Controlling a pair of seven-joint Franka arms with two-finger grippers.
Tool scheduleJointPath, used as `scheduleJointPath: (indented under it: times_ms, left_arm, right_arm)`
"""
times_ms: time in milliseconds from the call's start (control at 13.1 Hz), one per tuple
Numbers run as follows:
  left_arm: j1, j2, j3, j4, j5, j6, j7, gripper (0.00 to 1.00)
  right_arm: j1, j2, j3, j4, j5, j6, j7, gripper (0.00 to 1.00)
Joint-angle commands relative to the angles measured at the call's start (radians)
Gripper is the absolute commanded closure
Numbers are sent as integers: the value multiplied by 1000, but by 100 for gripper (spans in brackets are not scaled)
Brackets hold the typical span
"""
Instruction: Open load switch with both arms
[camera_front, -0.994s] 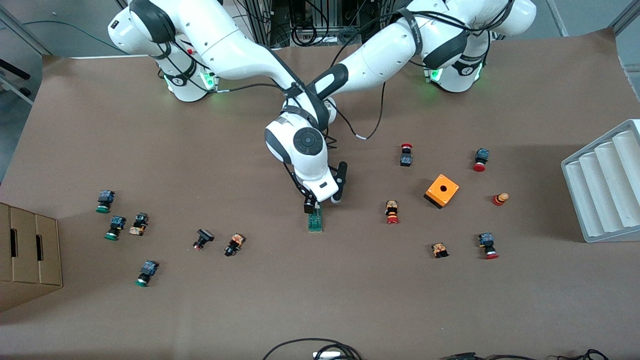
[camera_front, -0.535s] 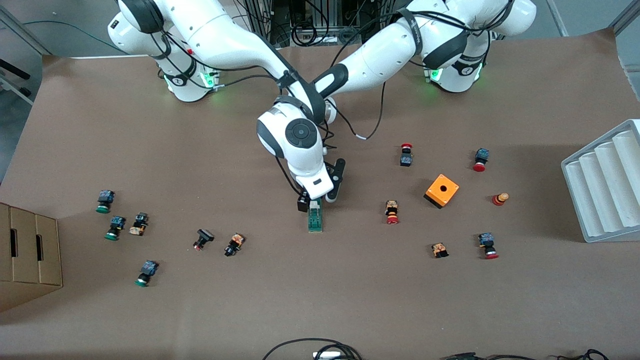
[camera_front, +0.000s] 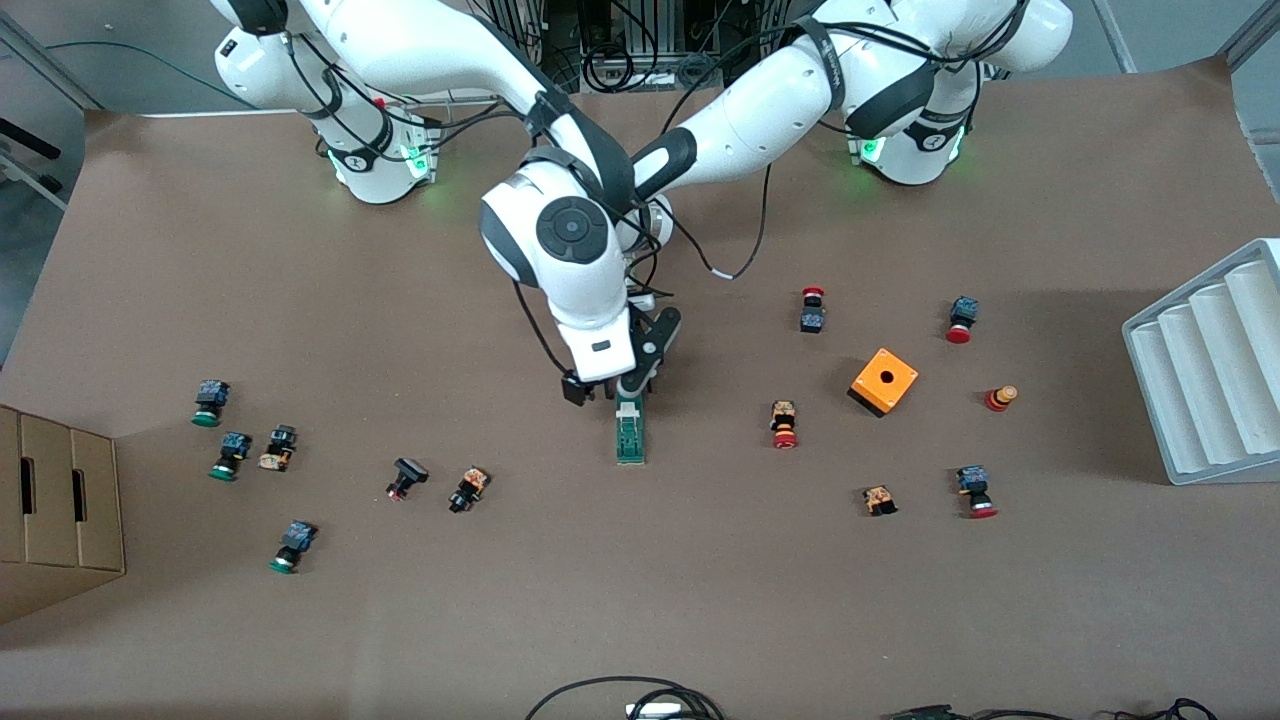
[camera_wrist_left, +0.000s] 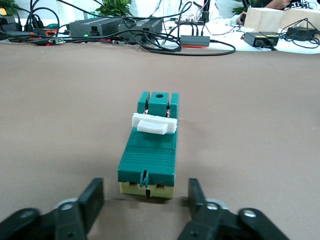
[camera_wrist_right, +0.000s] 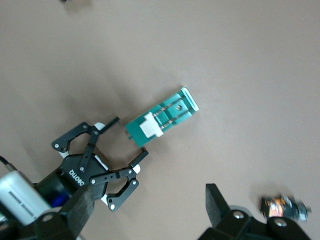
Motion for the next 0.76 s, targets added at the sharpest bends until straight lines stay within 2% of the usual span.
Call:
scheduleJointPath:
  times_ms: [0, 229, 382, 688]
  left_arm:
    - [-13, 3, 5, 10, -13, -3, 4, 0]
    - [-13, -1, -1, 10, -26, -5, 8, 0]
    - [-27, -29, -3, 10, -102, -5, 56, 0]
    - [-39, -79, -3, 17, -268, -6, 239, 0]
  right_arm:
    - [-16, -84, 7, -10, 8, -78, 103, 0]
    - [-54, -136, 15, -11, 11, -120, 166, 0]
    - [-80, -177, 20, -11, 42, -161, 231, 0]
    - [-156, -237, 29, -11, 40, -224, 252, 0]
